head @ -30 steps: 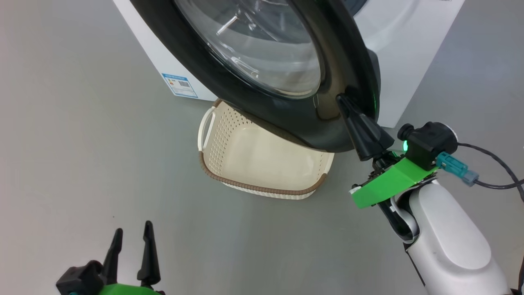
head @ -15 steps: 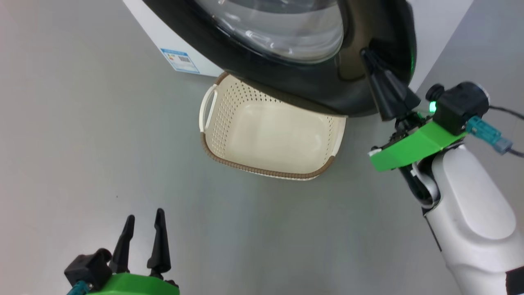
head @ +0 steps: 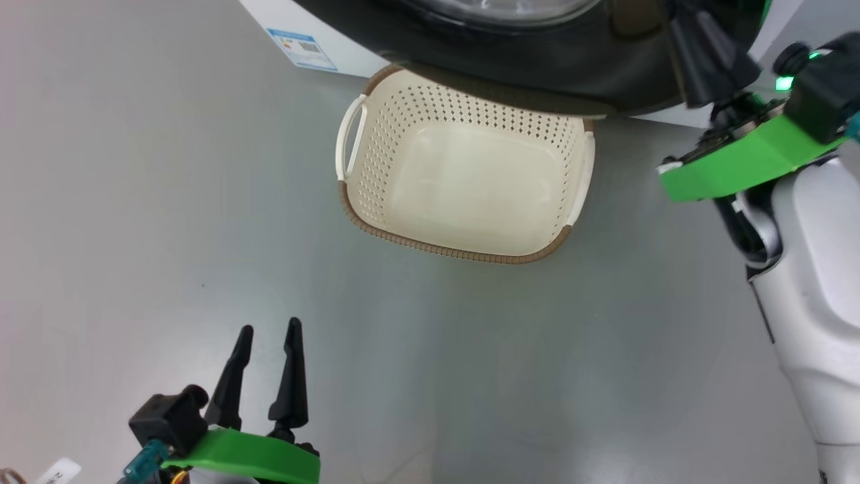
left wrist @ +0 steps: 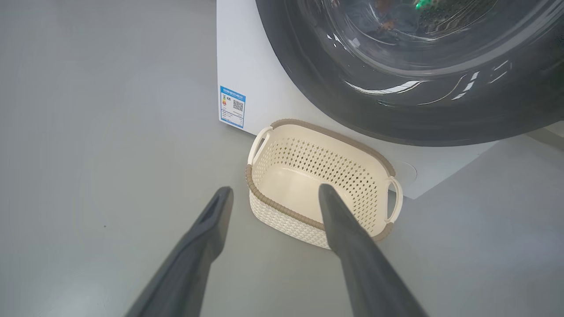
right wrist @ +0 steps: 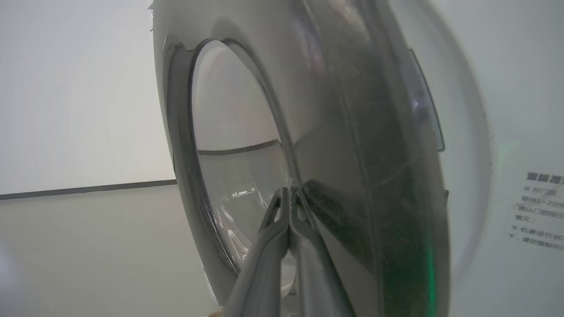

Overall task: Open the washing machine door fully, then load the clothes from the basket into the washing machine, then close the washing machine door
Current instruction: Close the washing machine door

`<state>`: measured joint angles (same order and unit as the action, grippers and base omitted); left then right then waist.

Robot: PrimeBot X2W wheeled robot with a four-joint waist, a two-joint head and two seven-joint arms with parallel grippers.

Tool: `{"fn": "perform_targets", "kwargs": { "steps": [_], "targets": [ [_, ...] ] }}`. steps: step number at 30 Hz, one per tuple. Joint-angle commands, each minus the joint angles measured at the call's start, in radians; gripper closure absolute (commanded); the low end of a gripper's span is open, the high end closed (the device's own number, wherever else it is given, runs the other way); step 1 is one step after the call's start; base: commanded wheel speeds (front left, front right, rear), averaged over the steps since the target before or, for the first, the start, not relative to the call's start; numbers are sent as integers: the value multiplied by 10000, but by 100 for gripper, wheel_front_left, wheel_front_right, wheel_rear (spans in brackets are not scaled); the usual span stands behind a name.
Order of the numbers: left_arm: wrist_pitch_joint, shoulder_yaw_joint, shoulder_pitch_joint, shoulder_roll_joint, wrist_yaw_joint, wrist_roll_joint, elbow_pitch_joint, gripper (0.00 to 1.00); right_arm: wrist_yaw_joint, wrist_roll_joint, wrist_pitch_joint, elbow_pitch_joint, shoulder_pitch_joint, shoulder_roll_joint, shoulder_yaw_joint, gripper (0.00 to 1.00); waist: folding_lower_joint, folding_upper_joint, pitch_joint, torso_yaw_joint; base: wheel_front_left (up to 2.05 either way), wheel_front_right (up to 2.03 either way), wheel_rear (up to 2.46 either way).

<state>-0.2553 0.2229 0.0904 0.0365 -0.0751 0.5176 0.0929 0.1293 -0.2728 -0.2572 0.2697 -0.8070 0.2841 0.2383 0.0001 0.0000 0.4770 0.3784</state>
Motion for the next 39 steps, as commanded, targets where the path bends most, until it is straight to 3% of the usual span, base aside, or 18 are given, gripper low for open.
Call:
{"fn": "perform_targets", "kwargs": {
  "steps": [1,11,15,25,32,39],
  "targets": [
    [-65,-272,100,137,-57,44,-247,0,14,147,-46,-250,-135,-80,-41,100,-1,0,90,112,0,0,0],
    [-65,244,59,137,-173,255,-410,0,14,346,-46,16,-1112,516,-336,100,-1,0,308,436,0,0,0],
    [-65,542,207,137,-10,566,-523,0,14,481,-46,296,-1507,884,-388,100,-1,0,356,722,0,0,0],
    [-65,1040,718,137,160,837,-929,0,14,1304,-46,2075,-2847,1566,-1061,100,-1,0,497,1124,0,0,0],
    [-65,900,656,137,130,792,-1013,0,14,1530,-46,2269,-2721,1302,-1193,100,-1,0,250,1033,0,0,0],
    [-65,460,549,137,294,806,-942,0,14,1110,-46,1469,-1714,854,-995,100,-1,0,-310,622,0,0,0]
  ]
}}
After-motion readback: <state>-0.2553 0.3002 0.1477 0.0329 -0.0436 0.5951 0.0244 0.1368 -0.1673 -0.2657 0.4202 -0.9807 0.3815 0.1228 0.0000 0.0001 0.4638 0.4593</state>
